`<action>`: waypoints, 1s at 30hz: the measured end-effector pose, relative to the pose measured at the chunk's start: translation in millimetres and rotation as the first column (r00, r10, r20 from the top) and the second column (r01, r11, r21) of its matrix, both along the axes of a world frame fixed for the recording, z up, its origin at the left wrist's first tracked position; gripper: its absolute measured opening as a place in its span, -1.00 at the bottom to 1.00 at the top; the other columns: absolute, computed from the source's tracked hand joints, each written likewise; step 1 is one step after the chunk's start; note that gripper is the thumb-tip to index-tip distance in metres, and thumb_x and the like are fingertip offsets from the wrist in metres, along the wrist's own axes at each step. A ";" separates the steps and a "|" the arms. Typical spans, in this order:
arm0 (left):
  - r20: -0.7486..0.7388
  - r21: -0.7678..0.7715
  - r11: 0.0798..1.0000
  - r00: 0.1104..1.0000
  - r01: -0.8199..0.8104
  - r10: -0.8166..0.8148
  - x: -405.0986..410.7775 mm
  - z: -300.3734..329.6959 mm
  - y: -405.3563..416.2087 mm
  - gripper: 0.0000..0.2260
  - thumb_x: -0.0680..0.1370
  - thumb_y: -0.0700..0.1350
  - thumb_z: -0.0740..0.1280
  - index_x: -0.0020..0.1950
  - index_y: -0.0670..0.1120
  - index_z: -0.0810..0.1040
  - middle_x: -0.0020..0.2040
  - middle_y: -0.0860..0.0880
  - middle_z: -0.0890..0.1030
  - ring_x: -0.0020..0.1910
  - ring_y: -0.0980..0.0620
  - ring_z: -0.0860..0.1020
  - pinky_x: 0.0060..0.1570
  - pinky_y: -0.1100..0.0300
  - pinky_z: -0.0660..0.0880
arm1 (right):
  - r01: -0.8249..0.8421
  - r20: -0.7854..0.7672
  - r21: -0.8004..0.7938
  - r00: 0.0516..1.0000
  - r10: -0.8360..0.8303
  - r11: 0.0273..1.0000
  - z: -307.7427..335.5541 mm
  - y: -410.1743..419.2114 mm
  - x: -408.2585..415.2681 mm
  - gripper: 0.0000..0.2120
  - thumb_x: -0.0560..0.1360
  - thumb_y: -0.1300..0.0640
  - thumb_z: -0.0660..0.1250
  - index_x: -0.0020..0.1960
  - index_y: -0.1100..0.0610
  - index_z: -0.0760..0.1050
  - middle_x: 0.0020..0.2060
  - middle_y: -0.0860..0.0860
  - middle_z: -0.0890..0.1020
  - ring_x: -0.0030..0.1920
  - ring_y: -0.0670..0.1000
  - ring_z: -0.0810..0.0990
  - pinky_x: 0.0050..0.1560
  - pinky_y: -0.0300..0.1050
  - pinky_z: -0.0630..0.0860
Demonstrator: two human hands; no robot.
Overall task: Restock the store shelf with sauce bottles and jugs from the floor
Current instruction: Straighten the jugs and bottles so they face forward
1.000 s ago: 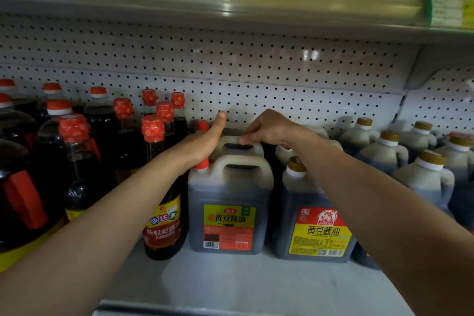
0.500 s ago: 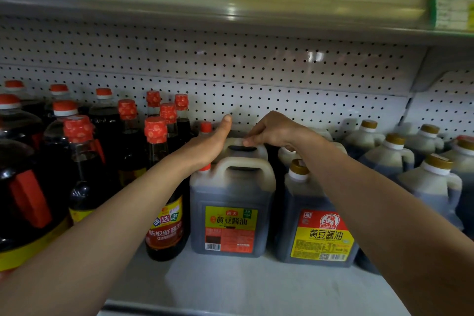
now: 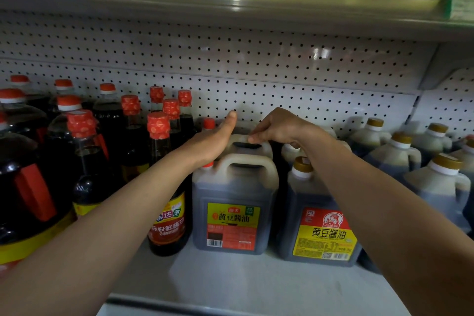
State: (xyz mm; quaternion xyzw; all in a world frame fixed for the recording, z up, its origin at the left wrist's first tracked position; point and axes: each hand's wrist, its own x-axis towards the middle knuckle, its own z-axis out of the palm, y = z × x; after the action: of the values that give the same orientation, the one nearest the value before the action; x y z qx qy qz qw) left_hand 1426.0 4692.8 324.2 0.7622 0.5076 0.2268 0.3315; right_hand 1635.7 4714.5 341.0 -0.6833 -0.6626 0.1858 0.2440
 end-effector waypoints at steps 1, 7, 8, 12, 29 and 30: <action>0.002 0.002 1.000 1.000 0.005 -0.005 0.2 -1.0 0.9 -0.27 0.55 0.44 -0.22 0.60 0.11 0.17 0.61 -0.11 0.16 0.58 -0.12 0.15 0.49 -0.02 0.11 | 0.002 0.000 -0.002 1.000 -0.002 1.000 0.2 0.1 0.1 -0.65 0.36 -0.06 0.61 0.10 0.04 0.73 0.11 -0.03 0.69 0.16 -0.01 0.57 0.18 -0.13 0.44; -0.035 -0.023 0.998 0.998 -0.060 0.059 -3.0 -7.6 32.1 -0.14 0.46 0.54 -0.21 0.61 0.09 0.14 0.61 -0.13 0.17 0.57 -0.13 0.17 0.51 -0.07 0.14 | -0.018 -0.040 0.000 0.999 0.018 1.000 1.8 1.4 -1.7 -0.67 0.39 -0.05 0.60 0.08 0.08 0.73 0.08 -0.03 0.70 0.17 -0.02 0.59 0.20 -0.15 0.47; -0.049 -0.002 0.997 0.996 -0.077 0.077 -1.2 -6.2 39.0 -0.16 0.48 0.53 -0.21 0.62 0.09 0.11 0.61 -0.13 0.14 0.57 -0.14 0.16 0.51 -0.08 0.14 | -0.013 -0.078 0.021 0.997 0.015 1.000 5.4 1.5 -1.0 -0.69 0.41 -0.04 0.58 0.09 0.08 0.72 0.07 -0.04 0.70 0.14 -0.04 0.60 0.10 -0.21 0.47; -0.040 -0.019 0.994 0.993 -0.110 0.109 11.6 2.7 56.9 -0.31 0.61 0.37 -0.17 0.62 0.01 0.15 0.61 -0.14 0.13 0.58 -0.13 0.14 0.51 -0.03 0.11 | 0.096 -0.223 0.103 0.972 -0.072 0.990 19.3 12.3 6.6 -0.71 0.44 -0.03 0.55 0.11 0.07 0.71 -0.06 -0.09 0.69 -0.02 -0.16 0.58 0.04 -0.22 0.48; -0.088 -0.099 0.977 0.979 -0.190 0.181 34.0 3.8 81.3 -0.26 0.62 0.35 -0.19 0.64 -0.11 0.02 0.63 -0.18 0.04 0.60 -0.18 0.05 0.52 -0.08 0.05 | 0.161 0.035 0.025 0.986 -0.161 0.987 5.7 64.8 0.5 -0.53 0.43 -0.11 0.55 0.21 0.16 0.66 0.12 0.08 0.67 0.12 0.06 0.63 0.18 -0.03 0.59; -0.090 -0.087 0.978 0.979 -0.189 0.181 34.6 1.1 83.0 -0.26 0.61 0.36 -0.20 0.63 -0.12 0.04 0.62 -0.18 0.06 0.59 -0.18 0.06 0.51 -0.08 0.07 | 0.158 0.043 0.029 0.986 -0.159 0.987 3.8 65.5 0.6 -0.52 0.44 -0.12 0.54 0.22 0.16 0.66 0.14 0.08 0.66 0.14 0.07 0.62 0.22 -0.01 0.57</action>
State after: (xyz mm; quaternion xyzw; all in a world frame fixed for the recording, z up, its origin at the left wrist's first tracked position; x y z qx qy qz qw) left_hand 1460.6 4775.7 325.2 0.7035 0.5998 0.2009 0.3239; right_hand 1636.3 4780.0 344.9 -0.7348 -0.6136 0.1420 0.2517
